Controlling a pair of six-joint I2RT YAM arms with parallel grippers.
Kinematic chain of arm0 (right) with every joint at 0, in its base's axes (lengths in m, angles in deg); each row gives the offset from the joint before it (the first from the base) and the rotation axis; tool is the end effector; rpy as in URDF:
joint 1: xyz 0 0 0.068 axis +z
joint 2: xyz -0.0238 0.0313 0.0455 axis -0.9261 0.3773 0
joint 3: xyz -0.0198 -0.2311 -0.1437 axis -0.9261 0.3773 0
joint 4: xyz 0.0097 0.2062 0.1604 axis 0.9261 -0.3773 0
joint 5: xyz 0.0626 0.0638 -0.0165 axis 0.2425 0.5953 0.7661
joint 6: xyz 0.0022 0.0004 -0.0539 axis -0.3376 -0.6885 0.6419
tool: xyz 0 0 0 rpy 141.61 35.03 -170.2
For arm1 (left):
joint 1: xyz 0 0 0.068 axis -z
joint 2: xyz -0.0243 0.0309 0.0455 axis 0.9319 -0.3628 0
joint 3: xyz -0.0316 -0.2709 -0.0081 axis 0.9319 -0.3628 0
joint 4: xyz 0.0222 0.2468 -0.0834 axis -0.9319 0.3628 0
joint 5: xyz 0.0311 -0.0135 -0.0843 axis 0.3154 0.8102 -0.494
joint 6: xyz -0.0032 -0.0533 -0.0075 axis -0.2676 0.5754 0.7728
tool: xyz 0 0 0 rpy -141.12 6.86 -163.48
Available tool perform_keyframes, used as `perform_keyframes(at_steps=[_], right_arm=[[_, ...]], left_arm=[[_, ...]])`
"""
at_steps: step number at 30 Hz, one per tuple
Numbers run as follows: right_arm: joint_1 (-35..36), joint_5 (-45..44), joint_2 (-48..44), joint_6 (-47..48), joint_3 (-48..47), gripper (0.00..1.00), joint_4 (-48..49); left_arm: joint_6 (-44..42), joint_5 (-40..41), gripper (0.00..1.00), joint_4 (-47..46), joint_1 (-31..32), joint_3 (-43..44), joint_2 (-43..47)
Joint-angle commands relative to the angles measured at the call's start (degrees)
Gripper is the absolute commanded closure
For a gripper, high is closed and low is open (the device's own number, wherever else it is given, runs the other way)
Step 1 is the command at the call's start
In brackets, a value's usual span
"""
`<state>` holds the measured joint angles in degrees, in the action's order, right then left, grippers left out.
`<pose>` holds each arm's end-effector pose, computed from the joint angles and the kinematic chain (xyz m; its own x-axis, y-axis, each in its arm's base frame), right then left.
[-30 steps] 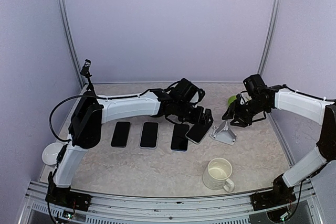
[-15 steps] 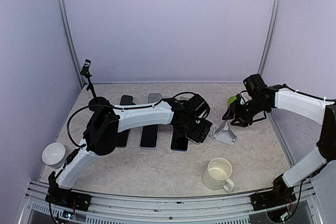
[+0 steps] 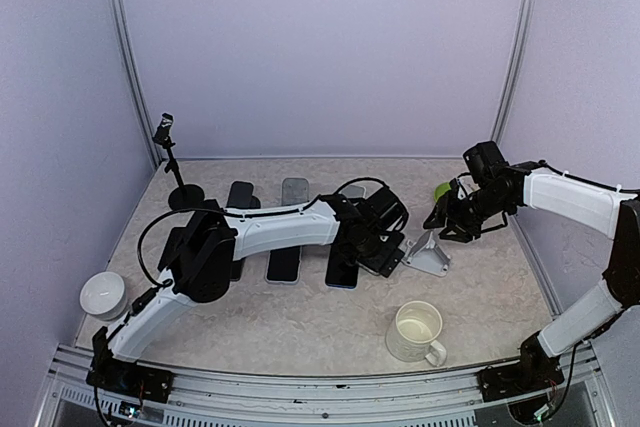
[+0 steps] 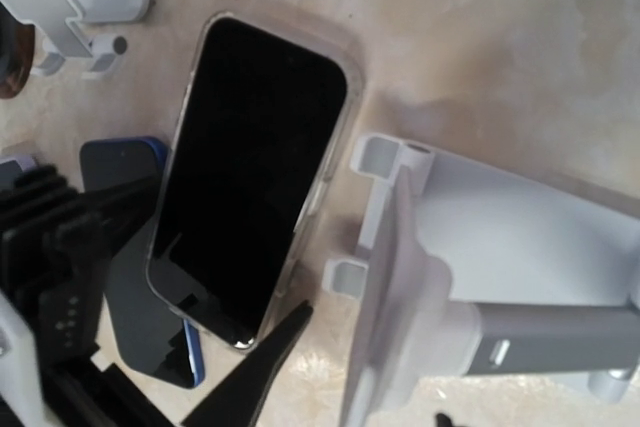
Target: Remove the phone from the phone stand
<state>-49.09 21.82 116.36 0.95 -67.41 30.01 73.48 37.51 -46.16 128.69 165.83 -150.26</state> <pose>0.2747 0.1052 0.2421 -0.9075 0.3755 -0.1880 0.2177 0.8035 0.5541 0.2831 -0.4771 0.1427 -0.5760 0.6037 -0.5511 0.7037 0.7093 0.0415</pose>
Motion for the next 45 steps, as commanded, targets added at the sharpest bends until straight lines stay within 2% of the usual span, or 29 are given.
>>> perform_keyframes(at_steps=[1, 7, 9, 11, 15, 26, 32, 45], right_arm=[[0.5, -0.1, 0.0, 0.3, -0.4, 0.49, -0.5], [0.5, -0.3, -0.6, 0.1, -0.2, 0.49, -0.5], [0.5, -0.3, -0.6, 0.0, -0.2, 0.49, -0.7], [0.5, -0.5, -0.6, 0.1, -0.3, 0.49, -0.8], [0.5, -0.7, -0.3, 0.2, -0.6, 0.50, -0.8], [0.6, -2.7, 0.2, 0.2, -1.9, 0.54, -2.0], [1.7, -4.0, 0.9, -0.2, -2.1, 0.56, -2.3], [5.7, -9.5, 6.3, 0.9, -6.6, 0.61, -4.9]], left_arm=[[-2.0, 0.0, 0.03, 2.6, 0.8, 1.1, -4.2], [0.5, -1.6, 0.02, 3.5, 0.4, 0.9, -5.6], [1.8, -3.2, 0.08, 3.1, -0.2, 0.0, -5.3], [2.7, -3.6, 0.19, 2.4, -0.6, -0.7, -4.5], [3.4, -1.0, 0.35, 0.9, -0.6, -1.6, -1.8], [6.1, 2.8, 0.56, -4.5, -2.5, -2.3, 8.1], [6.7, 3.2, 0.60, -8.9, -2.8, -4.9, 13.4], [7.2, 4.9, 0.61, -15.9, -2.8, -14.7, 26.1]])
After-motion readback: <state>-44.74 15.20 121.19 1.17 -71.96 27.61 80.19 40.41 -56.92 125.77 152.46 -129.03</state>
